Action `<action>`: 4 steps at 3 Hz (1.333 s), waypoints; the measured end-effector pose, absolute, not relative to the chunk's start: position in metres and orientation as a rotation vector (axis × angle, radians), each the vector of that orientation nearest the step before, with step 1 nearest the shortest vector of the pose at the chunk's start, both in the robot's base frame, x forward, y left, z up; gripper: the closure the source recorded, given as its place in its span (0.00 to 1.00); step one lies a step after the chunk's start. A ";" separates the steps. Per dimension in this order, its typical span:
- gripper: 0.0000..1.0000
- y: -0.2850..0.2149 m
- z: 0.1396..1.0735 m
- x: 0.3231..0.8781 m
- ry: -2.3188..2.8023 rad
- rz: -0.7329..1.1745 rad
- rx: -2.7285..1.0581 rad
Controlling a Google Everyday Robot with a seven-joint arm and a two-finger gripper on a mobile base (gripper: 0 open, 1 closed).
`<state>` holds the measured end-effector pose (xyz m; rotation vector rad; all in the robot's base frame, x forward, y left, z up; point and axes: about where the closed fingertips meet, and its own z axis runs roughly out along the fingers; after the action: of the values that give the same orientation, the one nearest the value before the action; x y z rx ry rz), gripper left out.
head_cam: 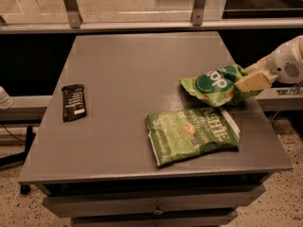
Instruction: Move green rice chip bag near green jalapeno chip bag
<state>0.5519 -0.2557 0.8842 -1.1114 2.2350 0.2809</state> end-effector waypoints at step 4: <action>0.00 -0.234 0.887 0.529 2.247 0.426 -1.090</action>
Offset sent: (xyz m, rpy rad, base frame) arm -0.0440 0.0387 -0.0121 0.1750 0.1408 0.0101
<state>0.5288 -0.2343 0.8872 -1.0903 2.2466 0.4262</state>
